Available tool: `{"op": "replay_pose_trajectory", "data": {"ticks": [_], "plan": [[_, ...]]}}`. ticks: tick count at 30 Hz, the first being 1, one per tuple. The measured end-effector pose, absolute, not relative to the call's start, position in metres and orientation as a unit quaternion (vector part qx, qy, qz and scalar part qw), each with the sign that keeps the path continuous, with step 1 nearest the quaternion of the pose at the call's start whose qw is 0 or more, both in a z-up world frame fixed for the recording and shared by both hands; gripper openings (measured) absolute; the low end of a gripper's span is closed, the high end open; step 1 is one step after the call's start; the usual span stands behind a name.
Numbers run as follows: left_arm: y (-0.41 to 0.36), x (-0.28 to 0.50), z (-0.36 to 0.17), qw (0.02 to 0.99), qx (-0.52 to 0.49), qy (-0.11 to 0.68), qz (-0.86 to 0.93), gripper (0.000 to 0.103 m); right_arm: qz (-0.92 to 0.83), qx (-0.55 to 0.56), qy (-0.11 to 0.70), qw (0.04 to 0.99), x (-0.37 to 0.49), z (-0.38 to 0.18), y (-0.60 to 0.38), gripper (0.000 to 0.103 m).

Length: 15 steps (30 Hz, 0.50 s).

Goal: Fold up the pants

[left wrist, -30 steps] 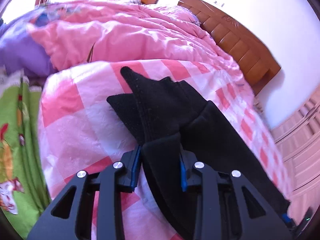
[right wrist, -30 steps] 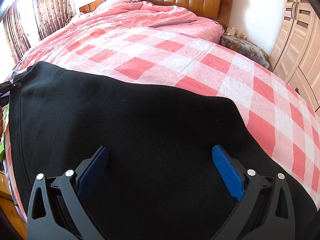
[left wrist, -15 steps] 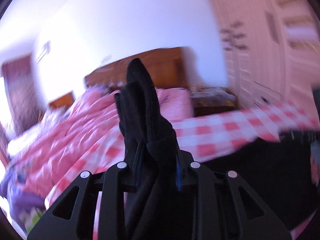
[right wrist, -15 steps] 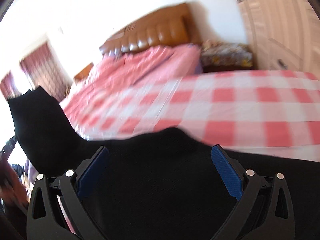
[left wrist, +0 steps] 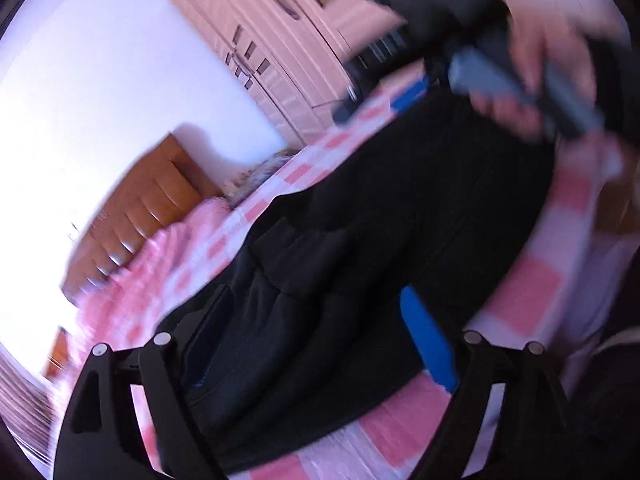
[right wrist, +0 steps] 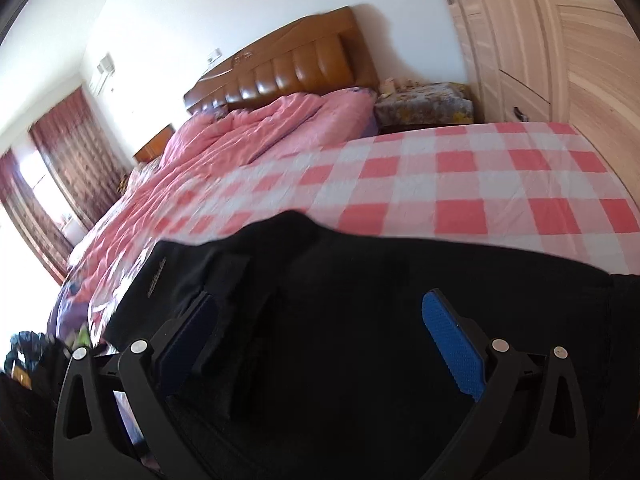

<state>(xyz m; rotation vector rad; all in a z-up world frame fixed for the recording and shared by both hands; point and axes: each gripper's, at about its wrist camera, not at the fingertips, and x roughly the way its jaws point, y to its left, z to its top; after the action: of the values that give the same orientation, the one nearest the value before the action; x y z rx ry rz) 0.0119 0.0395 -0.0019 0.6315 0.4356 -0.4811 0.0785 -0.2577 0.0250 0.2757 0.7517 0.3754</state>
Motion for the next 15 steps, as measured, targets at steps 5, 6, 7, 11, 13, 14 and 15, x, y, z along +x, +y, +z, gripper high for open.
{"op": "replay_pose_trajectory", "data": {"ticks": [5,6,7,11,13,14,15], "plan": [[0.098,0.047,0.014,0.938,0.181,0.254,-0.154,0.088,0.321,0.174,0.382,0.849,0.065,0.023,-0.208,0.087],[0.110,0.054,0.009,0.941,0.168,0.266,-0.123,0.085,0.339,0.175,0.399,0.834,0.063,0.018,-0.196,0.078],[0.117,0.057,0.004,0.942,0.162,0.273,-0.109,0.083,0.346,0.174,0.416,0.823,0.062,0.011,-0.186,0.074],[0.146,0.059,-0.014,0.937,0.170,0.298,-0.068,0.083,0.340,0.164,0.448,0.810,0.062,-0.014,-0.169,0.060],[0.160,0.058,-0.023,0.933,0.173,0.310,-0.054,0.083,0.341,0.168,0.454,0.806,0.065,-0.021,-0.166,0.058],[0.163,0.055,-0.027,0.933,0.172,0.314,-0.048,0.083,0.340,0.168,0.455,0.806,0.067,-0.022,-0.164,0.058],[0.171,0.057,-0.032,0.932,0.169,0.319,-0.040,0.083,0.336,0.169,0.453,0.808,0.071,-0.023,-0.161,0.058]]}}
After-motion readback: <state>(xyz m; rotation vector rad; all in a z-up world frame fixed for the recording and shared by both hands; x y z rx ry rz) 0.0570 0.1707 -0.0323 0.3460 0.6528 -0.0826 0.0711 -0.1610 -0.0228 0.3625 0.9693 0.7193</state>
